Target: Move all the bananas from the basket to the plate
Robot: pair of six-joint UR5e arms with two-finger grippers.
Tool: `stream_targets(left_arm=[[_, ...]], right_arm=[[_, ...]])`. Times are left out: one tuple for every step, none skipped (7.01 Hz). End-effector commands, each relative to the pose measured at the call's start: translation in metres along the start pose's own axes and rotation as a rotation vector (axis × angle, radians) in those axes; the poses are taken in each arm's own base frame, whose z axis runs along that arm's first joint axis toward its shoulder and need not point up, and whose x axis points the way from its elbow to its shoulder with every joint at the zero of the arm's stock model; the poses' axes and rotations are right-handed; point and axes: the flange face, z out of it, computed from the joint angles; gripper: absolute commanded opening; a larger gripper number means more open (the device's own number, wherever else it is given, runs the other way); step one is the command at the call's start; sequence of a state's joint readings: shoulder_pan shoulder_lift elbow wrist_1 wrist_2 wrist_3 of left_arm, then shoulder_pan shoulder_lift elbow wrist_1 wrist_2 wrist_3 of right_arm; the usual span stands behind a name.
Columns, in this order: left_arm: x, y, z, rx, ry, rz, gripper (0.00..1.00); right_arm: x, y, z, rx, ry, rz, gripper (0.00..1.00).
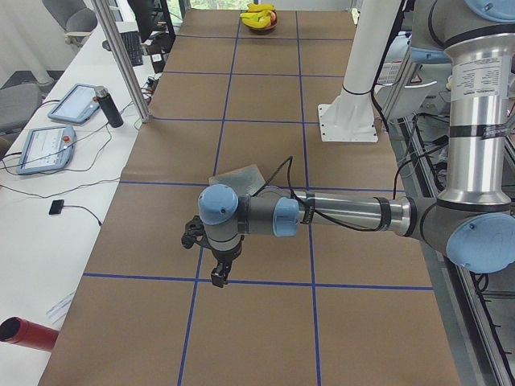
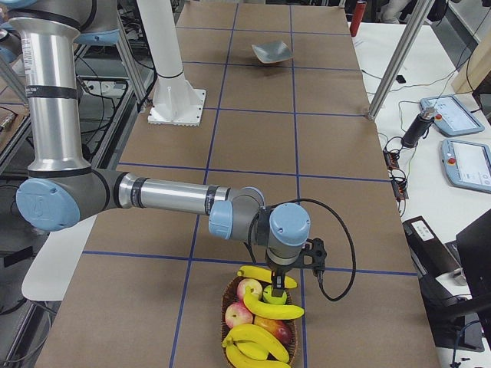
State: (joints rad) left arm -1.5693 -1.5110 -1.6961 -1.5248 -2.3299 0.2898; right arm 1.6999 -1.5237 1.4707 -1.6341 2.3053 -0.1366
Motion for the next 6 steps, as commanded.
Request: stream_targets(left_arm=[[0.001, -0.001, -0.001, 0.003, 0.001, 0.001, 1.00], [0.001, -0.001, -0.001, 0.003, 0.001, 0.001, 1.00], [0.001, -0.001, -0.001, 0.004, 0.001, 0.002, 1.00], [0.001, -0.001, -0.001, 0.004, 0.001, 0.002, 1.00], [0.001, -0.001, -0.001, 0.004, 0.001, 0.002, 1.00], [0.001, -0.002, -0.002, 0.005, 0.000, 0.003, 1.00]], right_arm=[[0.041, -0.008, 0.025, -0.023, 0.088, -0.019, 1.00], [0.063, -0.008, 0.049, -0.007, 0.092, -0.026, 1.00], [0.069, -0.016, 0.055, -0.010, 0.096, -0.024, 1.00], [0.073, -0.012, 0.060, -0.019, 0.095, -0.016, 1.00], [0.076, -0.008, 0.065, -0.029, 0.095, -0.011, 1.00], [0.078, -0.007, 0.069, -0.039, 0.096, -0.009, 1.00]])
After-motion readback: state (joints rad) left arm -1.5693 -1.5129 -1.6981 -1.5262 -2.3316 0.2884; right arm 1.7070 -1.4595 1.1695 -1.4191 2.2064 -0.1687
